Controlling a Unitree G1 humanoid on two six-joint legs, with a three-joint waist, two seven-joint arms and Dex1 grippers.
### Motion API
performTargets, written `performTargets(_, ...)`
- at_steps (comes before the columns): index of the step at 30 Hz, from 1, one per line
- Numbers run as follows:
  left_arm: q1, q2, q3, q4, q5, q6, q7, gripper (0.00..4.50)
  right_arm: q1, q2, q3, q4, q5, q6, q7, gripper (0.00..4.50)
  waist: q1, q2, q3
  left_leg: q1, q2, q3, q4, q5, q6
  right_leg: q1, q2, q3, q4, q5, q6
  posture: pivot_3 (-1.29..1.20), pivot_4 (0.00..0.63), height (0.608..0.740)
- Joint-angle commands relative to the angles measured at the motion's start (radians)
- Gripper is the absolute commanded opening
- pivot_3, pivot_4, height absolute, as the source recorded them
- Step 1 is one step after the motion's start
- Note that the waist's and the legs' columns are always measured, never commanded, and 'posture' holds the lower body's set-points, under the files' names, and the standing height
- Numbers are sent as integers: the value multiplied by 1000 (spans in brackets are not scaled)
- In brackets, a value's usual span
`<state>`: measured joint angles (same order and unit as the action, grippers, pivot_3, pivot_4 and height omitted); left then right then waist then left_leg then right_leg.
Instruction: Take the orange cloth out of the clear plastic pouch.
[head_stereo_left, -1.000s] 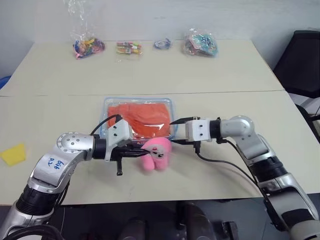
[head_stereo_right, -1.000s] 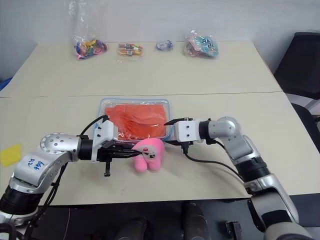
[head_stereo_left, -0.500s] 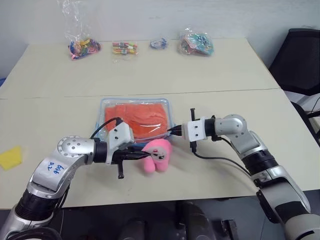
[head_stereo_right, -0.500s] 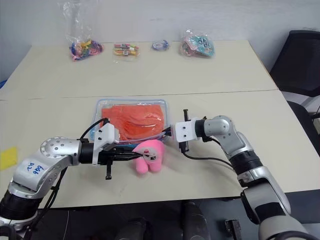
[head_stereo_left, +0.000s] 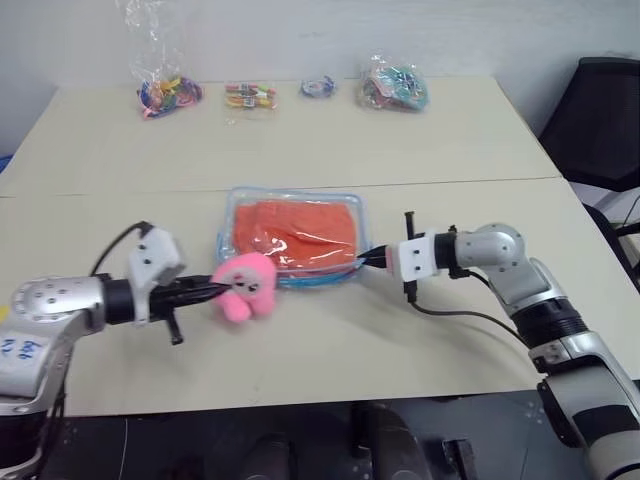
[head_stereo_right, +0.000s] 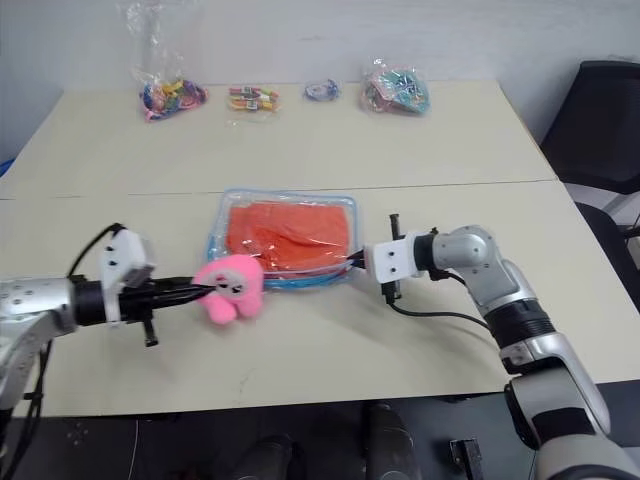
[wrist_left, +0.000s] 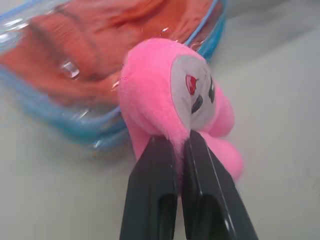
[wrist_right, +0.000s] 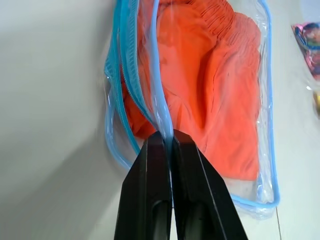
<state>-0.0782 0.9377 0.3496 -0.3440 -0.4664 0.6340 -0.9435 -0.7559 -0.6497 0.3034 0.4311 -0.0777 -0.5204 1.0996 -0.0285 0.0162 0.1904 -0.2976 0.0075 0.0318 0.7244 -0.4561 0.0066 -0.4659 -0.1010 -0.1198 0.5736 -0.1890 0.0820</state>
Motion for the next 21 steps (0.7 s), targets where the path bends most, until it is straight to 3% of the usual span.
performTargets(1,83,45,175,77,27,-33,-15,0,29,-60,-63,-47,61,-21,27,63,0,0,0,0,1,0,0,0,0,0,0,-1,-1,0,0,0,150,740)
performTargets(7,185,79,302,164,67,-102,-34,0,72,-110,-83,-86,130,-30,90,63,1,0,0,0,3,1,-1,-1,-1,0,1,-2,-1,0,-1,0,150,740)
performTargets(11,157,73,299,217,72,-128,1,0,70,-108,-76,-79,145,-34,113,63,0,0,0,0,3,1,-1,-1,-2,0,2,-2,0,-1,-1,0,150,740)
performTargets(14,148,38,254,142,20,-86,7,0,71,-96,-70,-92,169,12,136,63,1,0,0,0,3,1,-1,-1,-2,0,2,-2,0,-1,-1,0,150,740)
performTargets(15,155,26,236,115,12,-79,9,0,73,-94,-66,-98,175,30,145,264,1,0,0,0,4,1,-1,-1,-2,0,1,-2,0,-1,-1,0,150,740)
performTargets(17,168,8,209,77,7,-70,17,584,80,-93,-63,-112,185,55,161,669,0,0,0,0,4,1,-1,-1,-2,0,1,-2,0,-1,-1,0,150,740)
performTargets(21,196,-23,181,10,4,-58,34,1853,103,-95,-73,-160,198,92,165,2079,1,0,0,0,4,1,-1,-1,-2,0,2,-2,0,-1,-2,0,150,740)
